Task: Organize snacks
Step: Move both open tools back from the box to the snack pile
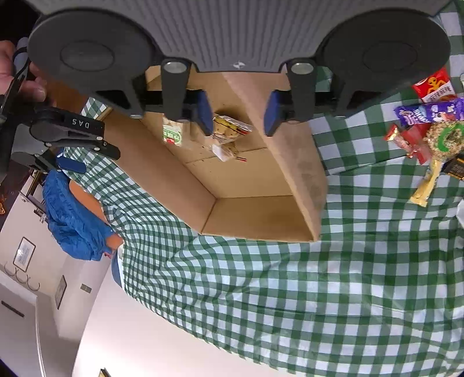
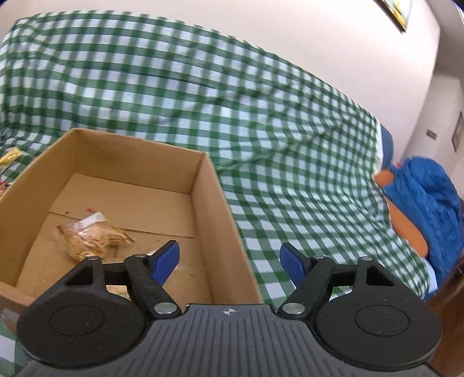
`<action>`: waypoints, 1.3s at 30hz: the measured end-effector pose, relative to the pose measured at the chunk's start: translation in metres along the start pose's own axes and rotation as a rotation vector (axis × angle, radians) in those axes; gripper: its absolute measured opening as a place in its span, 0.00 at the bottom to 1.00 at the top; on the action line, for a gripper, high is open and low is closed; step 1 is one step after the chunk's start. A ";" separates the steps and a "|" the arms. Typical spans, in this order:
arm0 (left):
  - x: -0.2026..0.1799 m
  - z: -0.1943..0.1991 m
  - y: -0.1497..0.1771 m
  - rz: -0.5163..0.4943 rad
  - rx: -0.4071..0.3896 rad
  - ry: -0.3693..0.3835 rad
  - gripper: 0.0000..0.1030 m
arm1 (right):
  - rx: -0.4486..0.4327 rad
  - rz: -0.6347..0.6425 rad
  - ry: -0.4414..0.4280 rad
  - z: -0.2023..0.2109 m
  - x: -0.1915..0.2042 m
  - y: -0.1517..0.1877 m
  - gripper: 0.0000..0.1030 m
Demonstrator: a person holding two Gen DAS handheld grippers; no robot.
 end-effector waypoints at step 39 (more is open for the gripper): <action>0.251 0.077 0.029 0.575 -0.006 -0.458 0.03 | -0.004 0.148 -0.485 0.040 0.297 -0.021 0.43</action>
Point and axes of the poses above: each gripper's, at about its wrist camera, not at the fingertips, and z roughly against the way its jaws point, x to its left, y to its underside, the point moved 7 cm from there along -z, roughly the way its jaws point, and after that the axes turned 5 degrees about -z, right-handed, at the moved point
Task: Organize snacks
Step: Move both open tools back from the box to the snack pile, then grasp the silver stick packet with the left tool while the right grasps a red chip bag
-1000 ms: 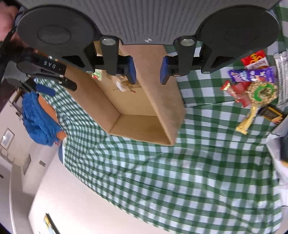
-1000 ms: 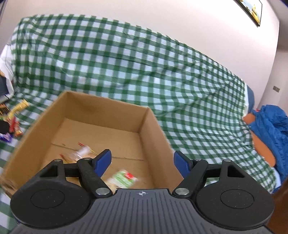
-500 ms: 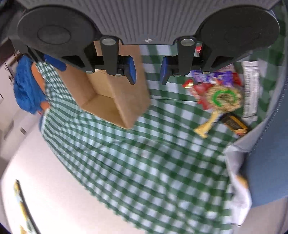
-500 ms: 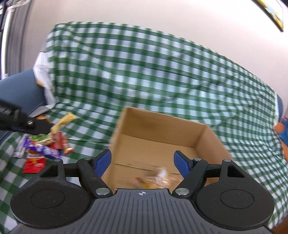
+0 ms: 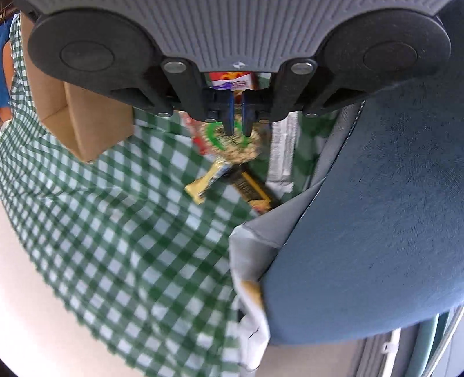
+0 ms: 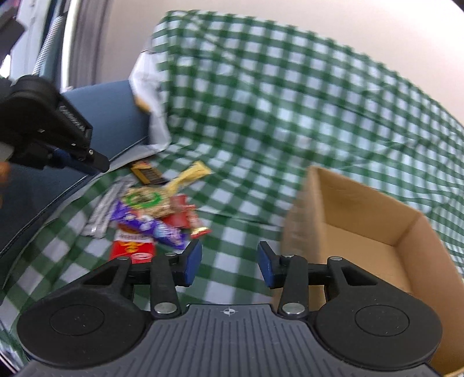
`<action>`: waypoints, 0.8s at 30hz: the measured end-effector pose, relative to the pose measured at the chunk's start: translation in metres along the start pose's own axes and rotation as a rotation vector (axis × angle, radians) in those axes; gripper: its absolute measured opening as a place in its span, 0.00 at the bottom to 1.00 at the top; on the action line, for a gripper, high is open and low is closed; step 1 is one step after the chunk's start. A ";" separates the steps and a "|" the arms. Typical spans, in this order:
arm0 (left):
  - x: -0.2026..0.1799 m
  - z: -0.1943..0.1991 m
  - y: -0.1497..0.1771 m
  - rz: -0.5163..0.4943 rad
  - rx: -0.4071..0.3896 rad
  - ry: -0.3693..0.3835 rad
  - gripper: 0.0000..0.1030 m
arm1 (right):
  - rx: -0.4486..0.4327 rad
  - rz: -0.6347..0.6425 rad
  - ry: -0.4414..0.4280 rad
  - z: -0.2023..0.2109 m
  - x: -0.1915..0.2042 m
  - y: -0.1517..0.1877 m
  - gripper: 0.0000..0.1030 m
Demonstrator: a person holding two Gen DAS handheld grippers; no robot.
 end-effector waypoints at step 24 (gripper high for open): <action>0.015 -0.092 0.008 -0.101 0.161 -0.242 0.44 | 0.253 -0.036 -0.189 -0.107 0.081 0.023 0.76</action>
Point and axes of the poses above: each gripper's, at about its wrist camera, not at the fingertips, and z roughly against the way its jaws point, x to its left, y to its underside, the point moved 7 cm from there along -z, roughly the way its jaws point, and after that the axes turned 5 degrees about -z, right-handed, at the moved point
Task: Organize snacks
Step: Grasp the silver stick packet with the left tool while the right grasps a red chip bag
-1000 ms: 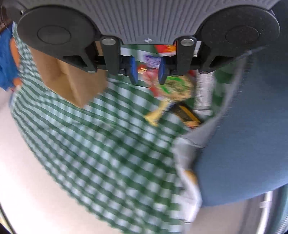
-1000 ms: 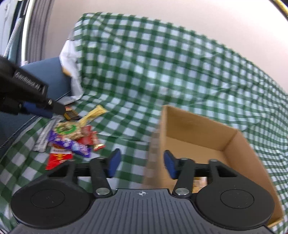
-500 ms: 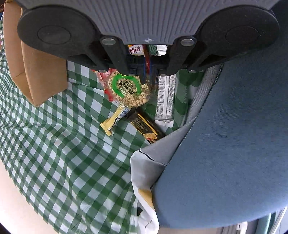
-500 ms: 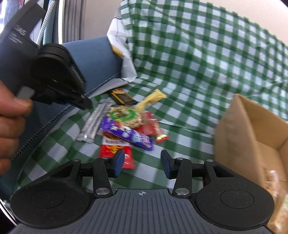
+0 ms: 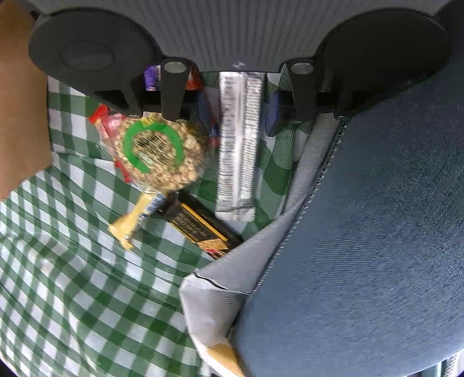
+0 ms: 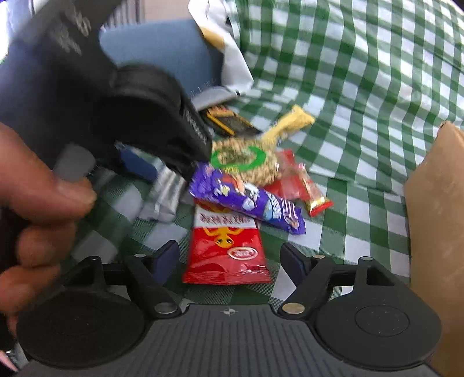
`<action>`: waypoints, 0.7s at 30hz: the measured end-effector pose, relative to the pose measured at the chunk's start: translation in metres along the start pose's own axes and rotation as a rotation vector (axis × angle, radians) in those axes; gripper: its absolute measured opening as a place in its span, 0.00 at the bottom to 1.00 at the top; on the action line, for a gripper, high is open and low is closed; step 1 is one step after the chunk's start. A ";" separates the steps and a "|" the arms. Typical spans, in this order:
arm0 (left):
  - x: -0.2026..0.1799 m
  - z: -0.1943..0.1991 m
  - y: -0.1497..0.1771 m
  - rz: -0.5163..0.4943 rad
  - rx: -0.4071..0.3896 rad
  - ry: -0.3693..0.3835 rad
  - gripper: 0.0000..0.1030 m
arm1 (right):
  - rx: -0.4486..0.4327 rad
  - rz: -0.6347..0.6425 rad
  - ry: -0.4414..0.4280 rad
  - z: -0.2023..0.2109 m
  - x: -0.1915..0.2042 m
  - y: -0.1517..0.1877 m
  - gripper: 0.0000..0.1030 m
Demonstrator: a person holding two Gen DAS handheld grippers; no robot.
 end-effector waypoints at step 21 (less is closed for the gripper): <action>-0.008 0.042 0.024 0.015 0.000 0.183 0.27 | 0.026 -0.062 -0.034 0.046 -0.026 0.009 0.60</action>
Point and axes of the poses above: each gripper's, at about its wrist camera, not at the fingertips, and z roughly against the way its jaws point, x to its left, y to its underside, the point moved 7 cm from there along -z, roughly the way its jaws point, and after that the axes turned 5 degrees about -z, right-handed, at the moved point
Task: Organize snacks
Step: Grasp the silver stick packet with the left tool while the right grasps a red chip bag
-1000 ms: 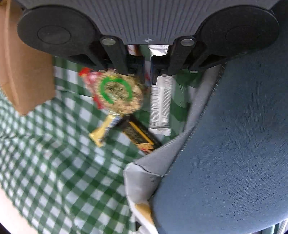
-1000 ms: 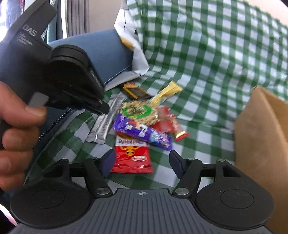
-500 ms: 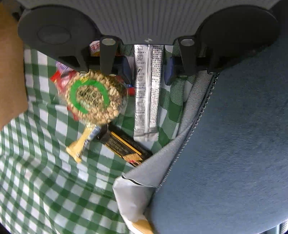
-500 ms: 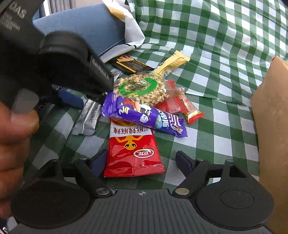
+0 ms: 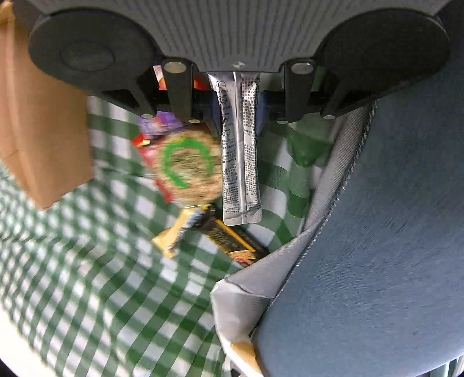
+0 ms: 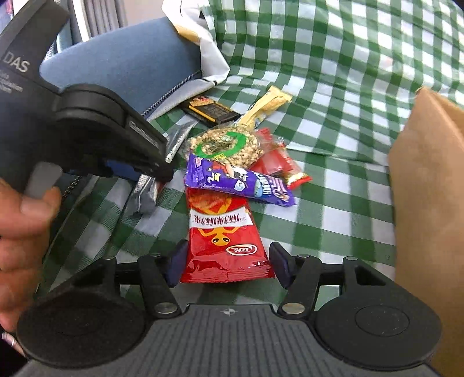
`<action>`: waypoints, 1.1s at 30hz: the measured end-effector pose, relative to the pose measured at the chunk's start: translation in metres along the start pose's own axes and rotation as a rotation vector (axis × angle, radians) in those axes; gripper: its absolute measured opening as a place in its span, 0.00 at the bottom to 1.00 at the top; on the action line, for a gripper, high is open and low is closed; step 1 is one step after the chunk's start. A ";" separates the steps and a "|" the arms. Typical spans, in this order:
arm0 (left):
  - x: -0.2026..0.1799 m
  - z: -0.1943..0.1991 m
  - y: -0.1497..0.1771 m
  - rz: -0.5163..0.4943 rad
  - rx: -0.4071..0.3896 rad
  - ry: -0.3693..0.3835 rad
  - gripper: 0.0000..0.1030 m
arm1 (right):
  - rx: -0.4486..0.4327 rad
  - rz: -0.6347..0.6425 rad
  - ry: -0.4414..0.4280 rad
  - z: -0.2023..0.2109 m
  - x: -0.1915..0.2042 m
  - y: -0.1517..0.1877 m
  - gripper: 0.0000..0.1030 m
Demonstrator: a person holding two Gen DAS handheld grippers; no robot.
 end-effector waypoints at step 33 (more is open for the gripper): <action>-0.056 0.010 0.084 -0.125 0.285 0.139 0.43 | 0.014 0.102 0.127 0.074 -0.023 0.093 0.75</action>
Point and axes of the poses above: each gripper's, at about its wrist camera, not at the fingertips, and z roughly against the way its jaws point, x to its left, y to its underside, the point moved 7 cm from there along -z, roughly the way its jaws point, and after that the axes turned 5 degrees about -z, right-handed, at the moved point
